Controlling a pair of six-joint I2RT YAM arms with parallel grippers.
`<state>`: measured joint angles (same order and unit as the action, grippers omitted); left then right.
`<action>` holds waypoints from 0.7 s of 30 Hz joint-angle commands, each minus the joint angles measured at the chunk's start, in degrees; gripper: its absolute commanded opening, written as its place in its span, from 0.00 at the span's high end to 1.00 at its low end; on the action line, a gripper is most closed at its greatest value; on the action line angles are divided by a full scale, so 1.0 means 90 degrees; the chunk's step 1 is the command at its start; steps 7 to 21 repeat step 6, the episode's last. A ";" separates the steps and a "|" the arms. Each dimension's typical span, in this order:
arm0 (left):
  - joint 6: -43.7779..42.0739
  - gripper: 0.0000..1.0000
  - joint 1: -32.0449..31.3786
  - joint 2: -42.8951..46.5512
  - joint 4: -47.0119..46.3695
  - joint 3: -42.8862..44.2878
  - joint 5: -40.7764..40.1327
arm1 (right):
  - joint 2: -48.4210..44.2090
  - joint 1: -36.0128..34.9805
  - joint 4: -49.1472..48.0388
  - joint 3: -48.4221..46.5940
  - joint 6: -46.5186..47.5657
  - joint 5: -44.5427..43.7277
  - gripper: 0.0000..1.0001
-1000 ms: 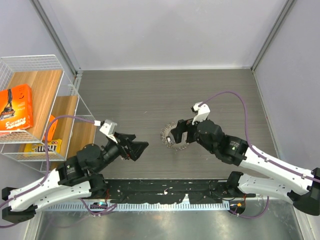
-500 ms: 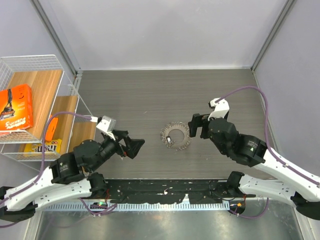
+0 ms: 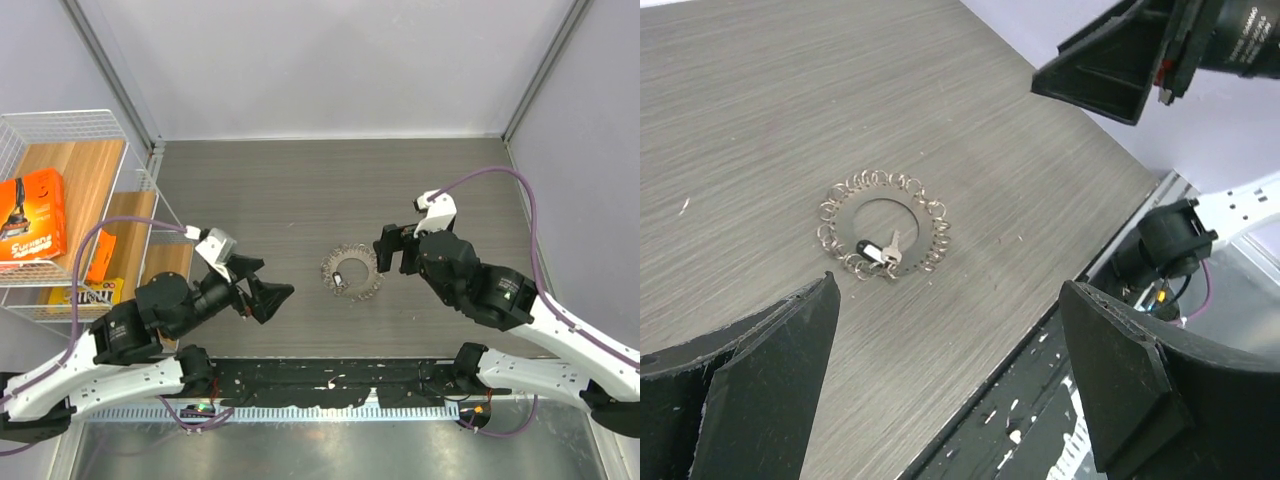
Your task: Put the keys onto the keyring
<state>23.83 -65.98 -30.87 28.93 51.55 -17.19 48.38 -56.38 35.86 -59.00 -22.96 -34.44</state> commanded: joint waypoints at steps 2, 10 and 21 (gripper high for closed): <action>-0.0217 0.00 0.0016 -0.0066 -0.0372 0.0278 0.0601 | -0.0101 0.0014 0.0069 -0.0466 0.0275 0.0270 0.05; -0.0256 0.00 0.0016 -0.0076 -0.0480 0.0200 0.0650 | -0.0161 0.0005 0.0069 -0.0485 0.0403 0.0311 0.05; -0.0256 0.00 0.0016 -0.0076 -0.0480 0.0200 0.0650 | -0.0161 0.0005 0.0069 -0.0485 0.0403 0.0311 0.05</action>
